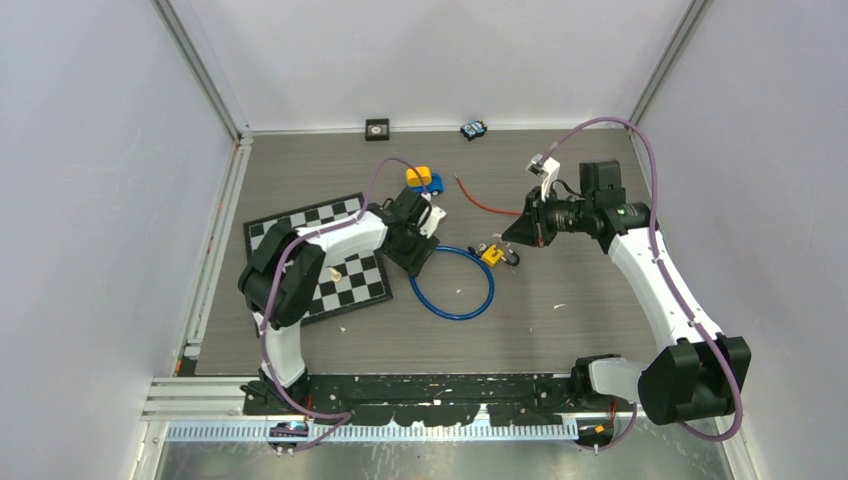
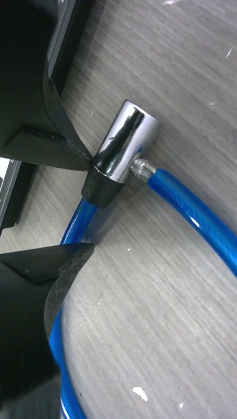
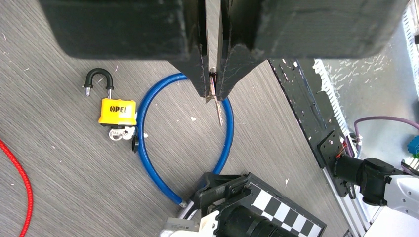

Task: Unlock with the key

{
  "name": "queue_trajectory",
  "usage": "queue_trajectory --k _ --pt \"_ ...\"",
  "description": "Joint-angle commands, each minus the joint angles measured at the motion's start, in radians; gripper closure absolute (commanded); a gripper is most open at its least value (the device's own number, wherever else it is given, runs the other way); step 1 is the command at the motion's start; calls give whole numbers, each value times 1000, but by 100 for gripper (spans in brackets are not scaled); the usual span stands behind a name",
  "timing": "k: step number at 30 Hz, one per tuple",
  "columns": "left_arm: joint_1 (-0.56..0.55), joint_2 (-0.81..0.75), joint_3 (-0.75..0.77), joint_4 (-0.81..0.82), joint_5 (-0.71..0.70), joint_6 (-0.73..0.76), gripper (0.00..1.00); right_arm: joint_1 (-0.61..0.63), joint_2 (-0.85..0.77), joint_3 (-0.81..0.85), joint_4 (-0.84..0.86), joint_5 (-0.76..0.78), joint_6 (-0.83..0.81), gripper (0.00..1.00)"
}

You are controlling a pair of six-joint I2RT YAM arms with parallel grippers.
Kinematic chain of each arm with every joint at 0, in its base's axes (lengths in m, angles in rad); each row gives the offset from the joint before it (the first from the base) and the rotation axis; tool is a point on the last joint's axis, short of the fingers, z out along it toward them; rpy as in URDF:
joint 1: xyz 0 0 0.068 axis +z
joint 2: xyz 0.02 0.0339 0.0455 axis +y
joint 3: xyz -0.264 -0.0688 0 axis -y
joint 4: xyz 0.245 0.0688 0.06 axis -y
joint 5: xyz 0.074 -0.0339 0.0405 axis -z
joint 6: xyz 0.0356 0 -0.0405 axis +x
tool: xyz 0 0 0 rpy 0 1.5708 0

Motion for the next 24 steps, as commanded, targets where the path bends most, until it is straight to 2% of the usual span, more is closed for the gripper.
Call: queue_trajectory --k 1,6,11,16,21,24 --pt "-5 33 18 72 -67 12 49 -5 -31 3 38 -24 -2 100" --pt "-6 -11 -19 71 -27 68 62 -5 -31 -2 38 -24 -4 100" --pt "-5 -67 -69 71 98 135 63 -5 -27 -4 38 -27 -7 100" --pt "-6 -56 -33 74 76 163 57 -5 -27 -5 39 -28 -6 100" --pt "-4 9 53 73 -3 149 42 -6 -29 -6 40 -28 -6 100" --pt "-3 40 80 73 -39 119 40 -5 -27 -7 40 -29 -8 100"
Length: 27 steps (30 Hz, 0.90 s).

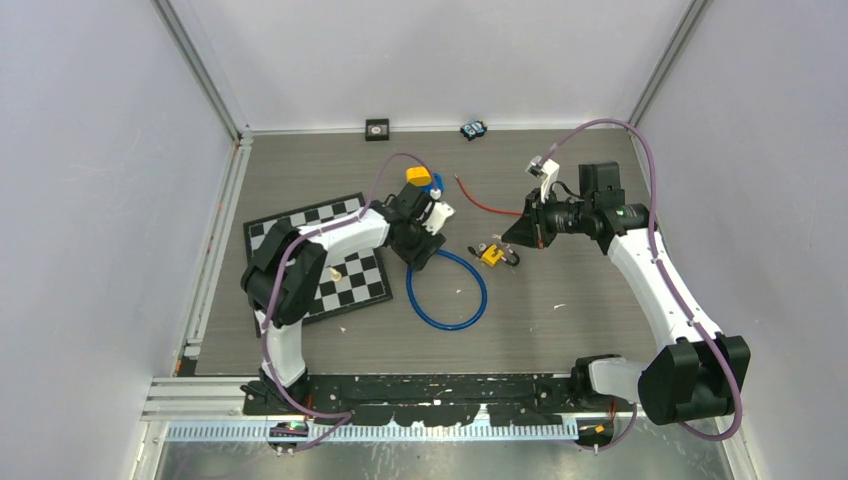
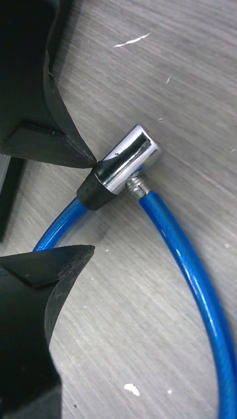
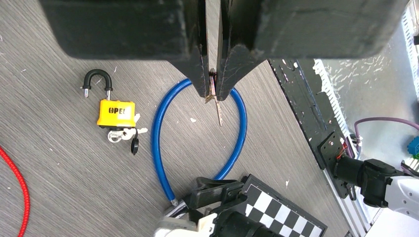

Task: Unlock with the key

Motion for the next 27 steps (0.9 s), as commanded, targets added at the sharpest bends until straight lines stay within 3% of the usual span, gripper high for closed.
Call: queue_trajectory --k 1,5,10,15,19,27 --pt "0 44 67 16 -66 -30 40 -6 -26 6 32 -30 -8 100" --pt "-1 56 57 11 -68 -58 47 -6 -25 6 31 -29 -10 100" --pt "-1 51 31 38 -86 -65 49 -6 -20 6 31 -33 -10 100" --pt "3 74 47 51 -100 -88 37 -6 -22 5 32 -33 -10 100" --pt "5 82 52 66 -130 -117 35 -6 -22 5 33 -34 -10 100" --pt "7 115 68 85 -124 -122 44 -6 -21 4 32 -33 -11 100"
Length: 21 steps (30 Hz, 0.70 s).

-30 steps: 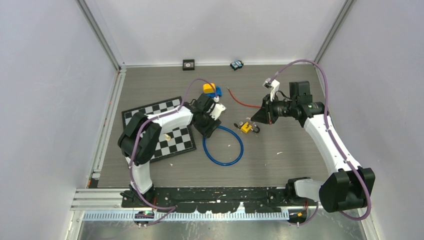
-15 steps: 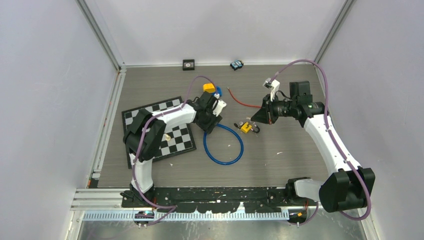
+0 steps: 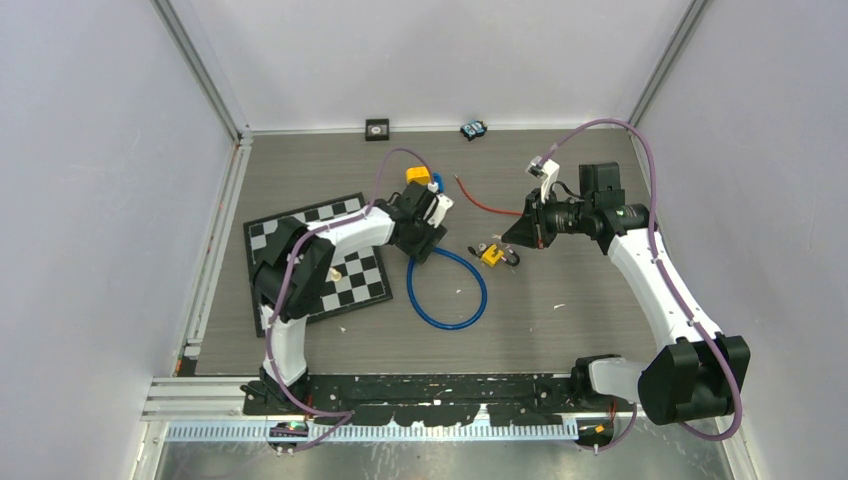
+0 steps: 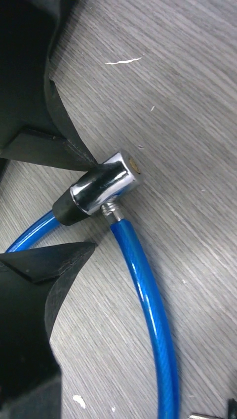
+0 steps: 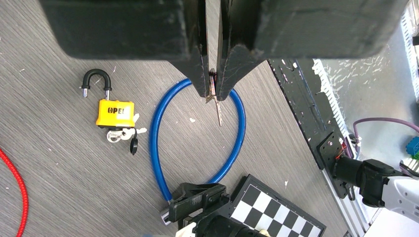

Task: Unlock with the key

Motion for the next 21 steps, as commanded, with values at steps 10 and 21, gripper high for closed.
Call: queue_trajectory --k 10,21 --pt "25 44 2 50 26 2 72 -6 -23 5 32 -28 -11 100" --pt "81 -143 -23 77 442 142 100 -3 -24 18 43 2 26 100"
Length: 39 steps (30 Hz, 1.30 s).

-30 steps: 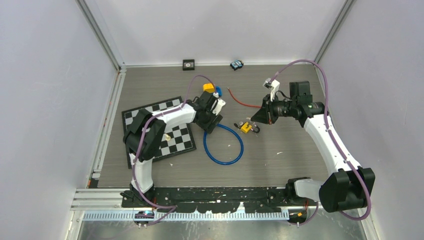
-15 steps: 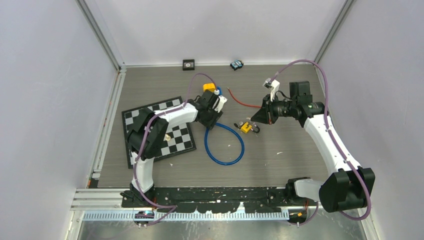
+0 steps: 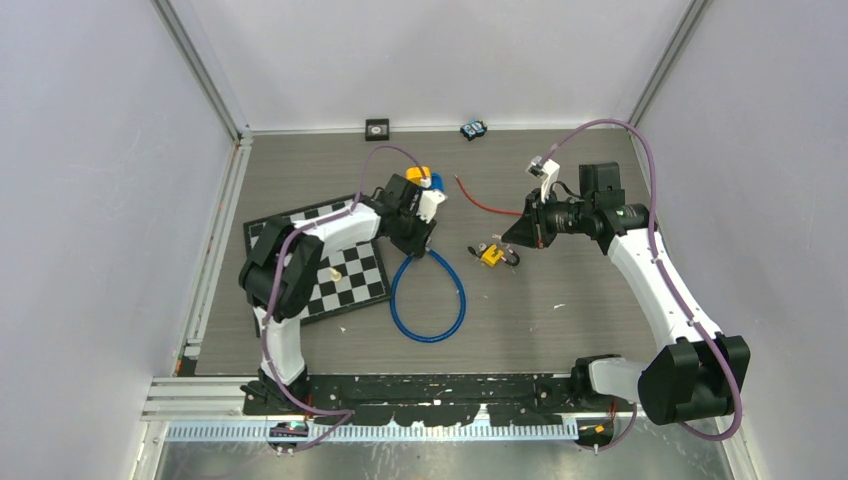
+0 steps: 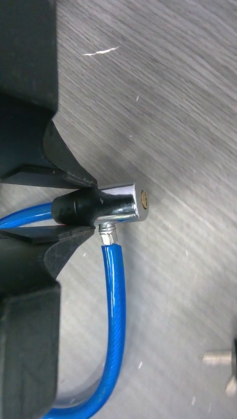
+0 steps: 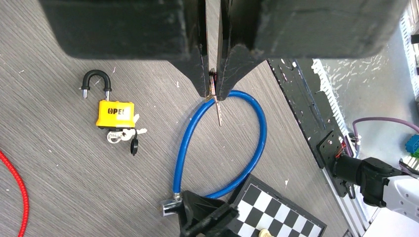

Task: Unlock with the key

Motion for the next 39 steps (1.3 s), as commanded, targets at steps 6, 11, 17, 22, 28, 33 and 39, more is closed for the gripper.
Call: queue_trajectory --k 6,11,17,22,28,33,39 --pt "15 -232 -1 -32 603 212 100 29 -9 52 8 22 0 99" --pt "15 -326 14 -230 841 512 100 78 4 98 -64 65 -70 99" --pt "15 -406 30 -512 971 897 100 161 13 173 -185 71 -178 99" --pt "15 -433 46 -626 947 1067 100 249 12 268 -299 119 -234 100" --pt "11 -448 41 -528 858 971 100 344 42 342 -305 142 -170 100" --pt "-16 -476 -19 -332 680 769 100 345 112 354 -271 74 -27 99" --pt "-38 -516 -73 -193 516 660 100 345 183 331 -266 25 95 100"
